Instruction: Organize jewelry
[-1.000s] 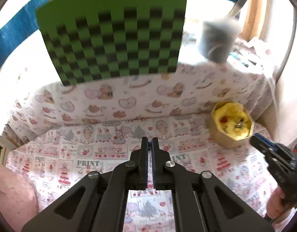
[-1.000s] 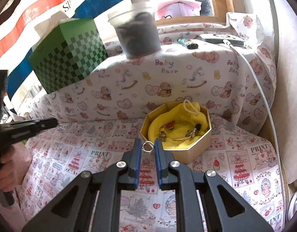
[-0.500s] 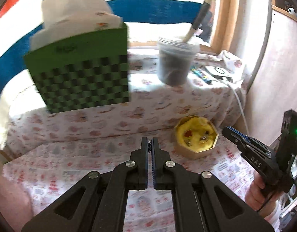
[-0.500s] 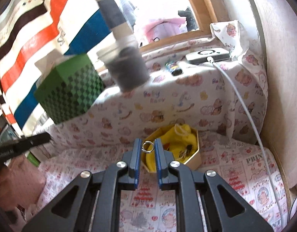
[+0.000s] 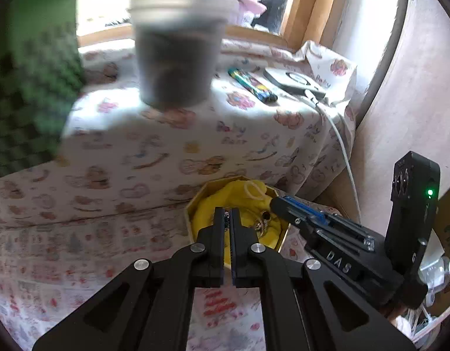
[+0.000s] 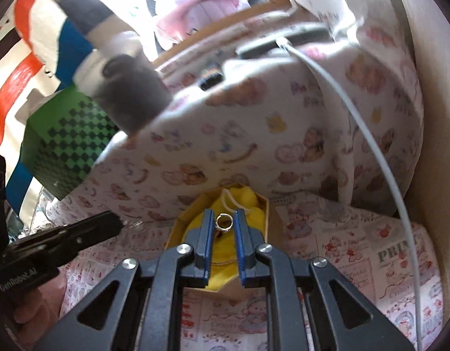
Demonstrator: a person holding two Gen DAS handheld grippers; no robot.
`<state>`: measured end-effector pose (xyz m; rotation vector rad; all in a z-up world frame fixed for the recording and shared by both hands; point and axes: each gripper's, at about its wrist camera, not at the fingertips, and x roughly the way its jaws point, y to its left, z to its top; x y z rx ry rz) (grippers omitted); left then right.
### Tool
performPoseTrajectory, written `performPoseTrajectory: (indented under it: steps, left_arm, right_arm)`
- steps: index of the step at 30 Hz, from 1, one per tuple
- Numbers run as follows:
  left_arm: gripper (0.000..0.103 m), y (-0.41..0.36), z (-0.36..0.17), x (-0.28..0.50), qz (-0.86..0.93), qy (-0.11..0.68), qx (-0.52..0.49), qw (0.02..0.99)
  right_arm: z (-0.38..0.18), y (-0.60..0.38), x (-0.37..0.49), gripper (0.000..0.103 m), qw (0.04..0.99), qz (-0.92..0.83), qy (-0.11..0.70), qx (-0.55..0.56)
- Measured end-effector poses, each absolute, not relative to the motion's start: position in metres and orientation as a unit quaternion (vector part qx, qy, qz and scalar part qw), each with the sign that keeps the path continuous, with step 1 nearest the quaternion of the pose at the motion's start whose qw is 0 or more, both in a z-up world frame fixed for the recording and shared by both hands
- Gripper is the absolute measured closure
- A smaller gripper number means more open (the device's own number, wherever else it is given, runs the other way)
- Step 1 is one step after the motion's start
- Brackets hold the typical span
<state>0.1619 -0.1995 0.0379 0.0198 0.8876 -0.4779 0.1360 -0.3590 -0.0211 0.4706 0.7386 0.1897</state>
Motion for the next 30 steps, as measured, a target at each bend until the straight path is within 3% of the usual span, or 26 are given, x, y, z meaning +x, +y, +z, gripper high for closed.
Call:
performPoseTrajectory:
  steps: [11, 17, 26, 30]
  left_arm:
    - [0.100, -0.218, 0.002, 0.187, -0.230, 0.453, -0.001, 0.861]
    - [0.074, -0.206, 0.021, 0.171, -0.222, 0.413, 0.005, 0.883]
    - [0.064, -0.155, 0.061, 0.131, -0.166, 0.327, 0.016, 0.930]
    - [0.050, -0.128, 0.074, 0.109, -0.146, 0.292, 0.020, 0.945]
  right_arm:
    - [-0.029, -0.365, 0.144, 0.090, 0.893, 0.099, 0.364, 0.244]
    - [-0.023, -0.369, 0.136, 0.076, 0.898, 0.100, 0.355, 0.241]
    - [0.007, -0.349, 0.111, 0.071, 0.927, 0.077, 0.319, 0.179]
    - [0.026, -0.328, 0.089, 0.063, 0.946, 0.071, 0.285, 0.137]
